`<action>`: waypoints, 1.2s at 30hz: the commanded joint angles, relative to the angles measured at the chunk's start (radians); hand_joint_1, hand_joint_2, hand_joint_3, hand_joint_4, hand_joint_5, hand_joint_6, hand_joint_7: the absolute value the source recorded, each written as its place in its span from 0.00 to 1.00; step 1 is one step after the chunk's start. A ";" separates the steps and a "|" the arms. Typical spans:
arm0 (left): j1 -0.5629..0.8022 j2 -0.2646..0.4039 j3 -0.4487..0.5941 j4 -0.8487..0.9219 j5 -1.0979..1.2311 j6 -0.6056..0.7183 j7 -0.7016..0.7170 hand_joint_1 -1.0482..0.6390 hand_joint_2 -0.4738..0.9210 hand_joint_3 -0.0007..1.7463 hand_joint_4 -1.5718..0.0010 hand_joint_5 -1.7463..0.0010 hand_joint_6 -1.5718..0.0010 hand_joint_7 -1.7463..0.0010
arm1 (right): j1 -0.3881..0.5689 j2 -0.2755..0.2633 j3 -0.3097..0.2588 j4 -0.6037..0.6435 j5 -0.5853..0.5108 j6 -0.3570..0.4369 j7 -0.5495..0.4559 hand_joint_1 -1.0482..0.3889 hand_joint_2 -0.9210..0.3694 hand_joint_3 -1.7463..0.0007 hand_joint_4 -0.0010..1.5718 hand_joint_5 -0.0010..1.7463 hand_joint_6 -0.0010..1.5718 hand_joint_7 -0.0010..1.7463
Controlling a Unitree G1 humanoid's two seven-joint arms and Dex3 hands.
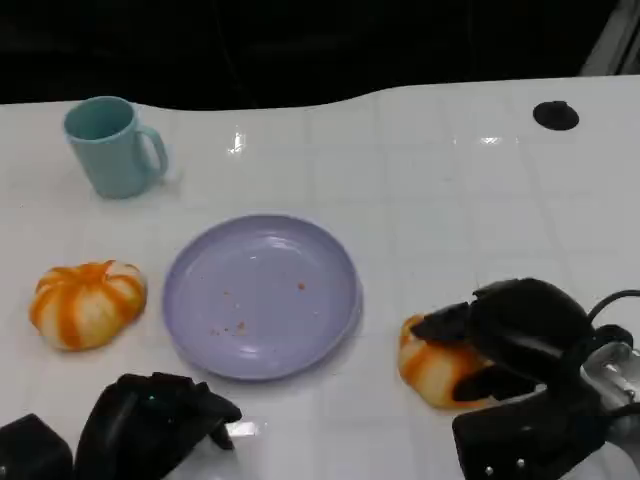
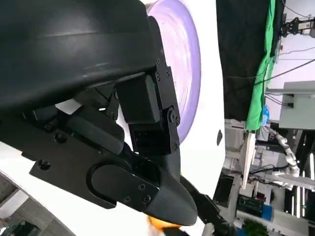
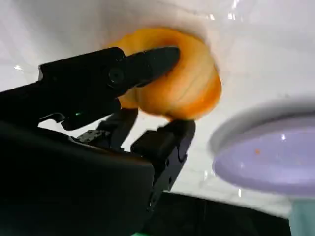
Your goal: Grasp the bread from the table and place it into the plate.
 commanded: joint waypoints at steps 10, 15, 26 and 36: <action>0.016 0.013 0.003 -0.013 0.002 -0.005 0.010 0.00 0.94 0.00 0.50 0.05 0.00 0.88 | -0.031 0.029 0.014 0.193 0.028 -0.083 -0.299 0.61 0.17 0.61 0.54 1.00 0.51 0.81; 0.015 0.011 0.002 -0.014 0.002 -0.001 0.015 0.00 0.95 0.00 0.50 0.05 0.00 0.88 | -0.043 0.049 0.010 0.256 0.031 -0.138 -0.459 0.63 0.35 0.40 0.55 1.00 0.53 0.78; 0.012 0.014 0.002 -0.009 0.001 -0.003 0.011 0.00 0.95 0.00 0.49 0.05 0.00 0.88 | -0.068 0.099 -0.022 0.269 0.121 -0.251 -0.569 0.68 0.53 0.24 0.62 1.00 0.57 0.83; 0.013 0.015 0.003 -0.010 -0.008 0.007 0.003 0.00 0.94 0.00 0.49 0.06 0.00 0.89 | -0.131 0.170 -0.047 0.265 0.202 -0.350 -0.552 0.64 0.59 0.11 0.66 1.00 0.53 0.93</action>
